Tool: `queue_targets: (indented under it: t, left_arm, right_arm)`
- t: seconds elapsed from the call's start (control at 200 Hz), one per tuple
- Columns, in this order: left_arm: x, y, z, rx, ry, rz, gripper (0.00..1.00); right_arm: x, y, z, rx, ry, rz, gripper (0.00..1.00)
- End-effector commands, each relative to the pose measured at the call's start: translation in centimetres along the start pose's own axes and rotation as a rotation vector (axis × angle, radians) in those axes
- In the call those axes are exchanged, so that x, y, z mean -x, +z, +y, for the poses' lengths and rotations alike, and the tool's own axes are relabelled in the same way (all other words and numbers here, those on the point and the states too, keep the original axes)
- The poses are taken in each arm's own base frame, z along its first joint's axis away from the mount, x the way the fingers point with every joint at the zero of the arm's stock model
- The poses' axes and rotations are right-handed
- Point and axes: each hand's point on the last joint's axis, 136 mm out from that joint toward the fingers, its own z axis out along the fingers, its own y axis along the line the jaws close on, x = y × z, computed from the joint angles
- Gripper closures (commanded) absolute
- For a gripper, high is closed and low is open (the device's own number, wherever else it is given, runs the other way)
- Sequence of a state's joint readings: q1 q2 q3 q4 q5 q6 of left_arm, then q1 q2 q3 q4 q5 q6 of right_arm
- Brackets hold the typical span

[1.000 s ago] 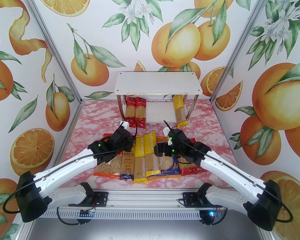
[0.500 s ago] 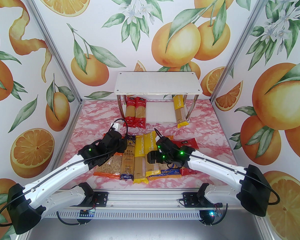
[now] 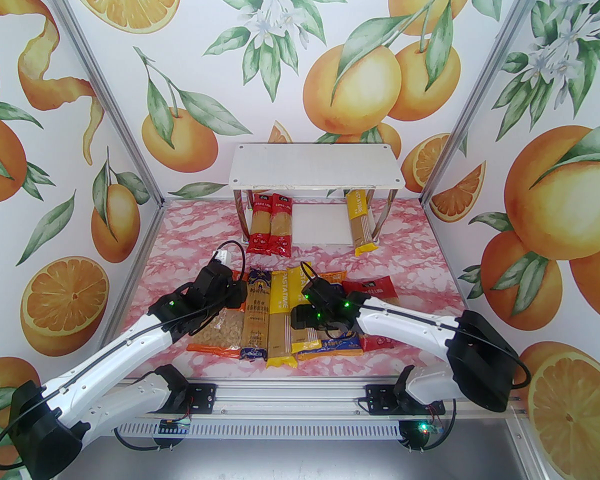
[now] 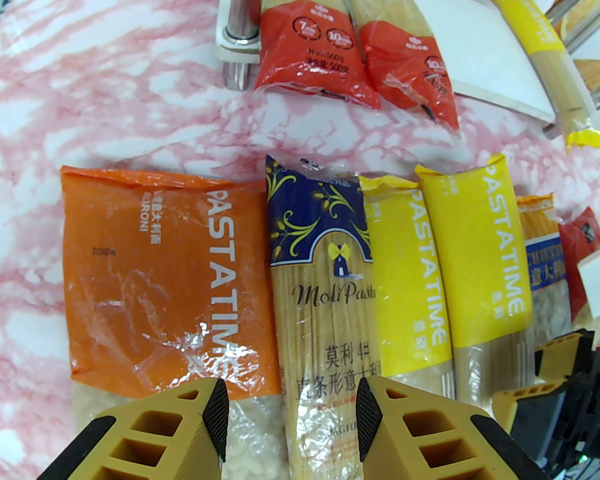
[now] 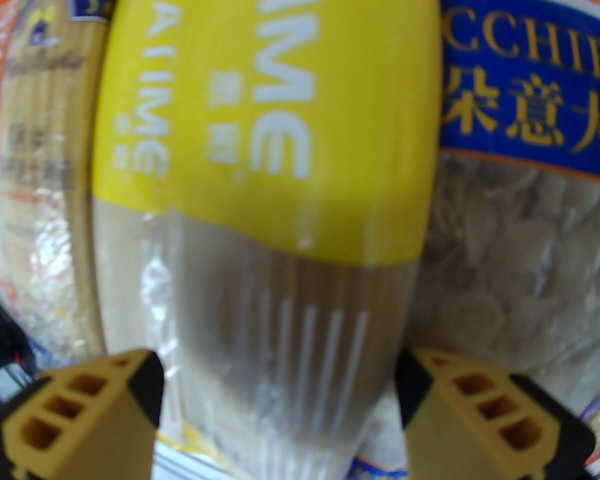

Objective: Place and organize the pasta boxes and bags onto the shelf

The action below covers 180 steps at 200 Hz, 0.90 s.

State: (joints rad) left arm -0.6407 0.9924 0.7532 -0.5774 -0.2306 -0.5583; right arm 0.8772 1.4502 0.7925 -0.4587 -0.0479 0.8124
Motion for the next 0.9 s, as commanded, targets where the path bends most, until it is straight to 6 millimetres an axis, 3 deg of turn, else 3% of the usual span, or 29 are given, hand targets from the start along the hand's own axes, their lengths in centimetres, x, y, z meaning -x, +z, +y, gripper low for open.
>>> queue_targets:
  t: [0.0,0.37,0.535,0.605,0.761,0.896]
  left_arm:
    - [0.6,-0.1,-0.2,-0.031,0.008,-0.026,0.52]
    - [0.6,0.6,-0.2,-0.041,0.002,-0.009,0.52]
    - [0.4,0.7,0.2,-0.037,-0.002,-0.004,0.52]
    - [0.4,0.7,0.3,-0.038,-0.003,-0.005,0.52]
    - [0.5,0.5,0.5,-0.037,-0.006,-0.010,0.52]
    - [0.6,0.6,0.5,-0.039,-0.007,-0.011,0.52]
  right_arm:
    - [0.9,0.2,0.3,-0.022,0.013,-0.035,0.19]
    - [1.9,0.9,2.1,-0.002,-0.020,-0.020,0.41]
    - [1.9,1.2,2.4,-0.007,-0.033,-0.005,0.63]
    - [1.8,1.2,2.3,-0.012,-0.037,0.000,0.78]
    - [1.8,0.7,1.9,-0.029,-0.059,-0.001,1.00]
    - [2.5,-0.5,1.8,-0.039,-0.088,-0.045,1.00]
